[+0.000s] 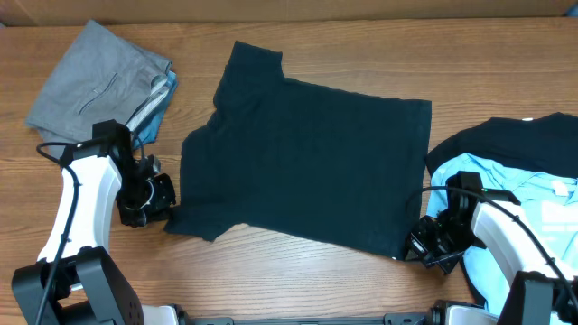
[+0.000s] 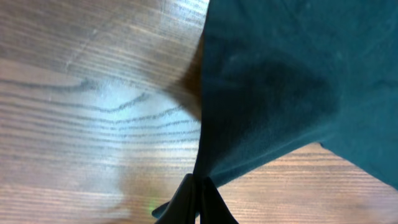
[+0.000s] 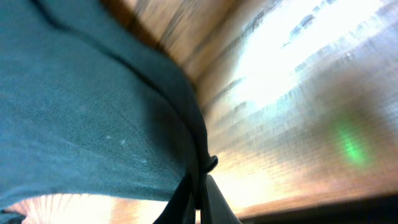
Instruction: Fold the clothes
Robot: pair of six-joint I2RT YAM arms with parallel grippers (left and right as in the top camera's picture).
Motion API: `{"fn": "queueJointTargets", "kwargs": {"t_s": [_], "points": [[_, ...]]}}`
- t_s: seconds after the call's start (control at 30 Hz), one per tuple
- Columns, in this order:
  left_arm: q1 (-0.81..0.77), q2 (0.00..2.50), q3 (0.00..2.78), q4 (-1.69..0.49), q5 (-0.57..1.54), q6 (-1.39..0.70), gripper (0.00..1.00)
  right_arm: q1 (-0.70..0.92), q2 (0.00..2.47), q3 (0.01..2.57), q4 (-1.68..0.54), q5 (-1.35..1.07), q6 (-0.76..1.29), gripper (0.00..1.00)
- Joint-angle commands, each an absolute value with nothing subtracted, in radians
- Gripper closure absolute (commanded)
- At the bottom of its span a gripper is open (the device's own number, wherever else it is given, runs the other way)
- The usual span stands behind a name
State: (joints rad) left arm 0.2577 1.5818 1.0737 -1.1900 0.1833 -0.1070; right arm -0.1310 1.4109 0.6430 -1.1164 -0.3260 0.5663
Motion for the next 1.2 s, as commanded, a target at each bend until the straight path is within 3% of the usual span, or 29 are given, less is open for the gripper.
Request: {"fn": "queueJointTargets", "kwargs": {"t_s": [0.0, 0.27, 0.47, 0.97, 1.17], "points": [[0.289, 1.546, 1.090, -1.220, 0.176, -0.137, 0.96, -0.131, 1.351, 0.695, -1.166, -0.353, 0.542, 0.96], [0.438, 1.444, 1.090, -1.303, 0.154, -0.135, 0.96, -0.110, 1.236, 0.707, -1.373, -0.361, 0.542, 0.96], [0.498, 1.414, 1.090, -1.273, 0.171, -0.120, 0.96, -0.110, 1.184, 0.714, -1.356, -0.405, 0.513, 0.96], [0.309, 1.428, 1.089, -0.966, 0.263, -0.125, 0.96, -0.110, 1.191, 0.714, -1.176, -0.429, 0.551, 0.92], [0.230, 1.470, 1.089, -0.832, 0.263, -0.135, 0.96, -0.110, 1.229, 0.714, -1.086, -0.432, 0.577, 0.85]]}}
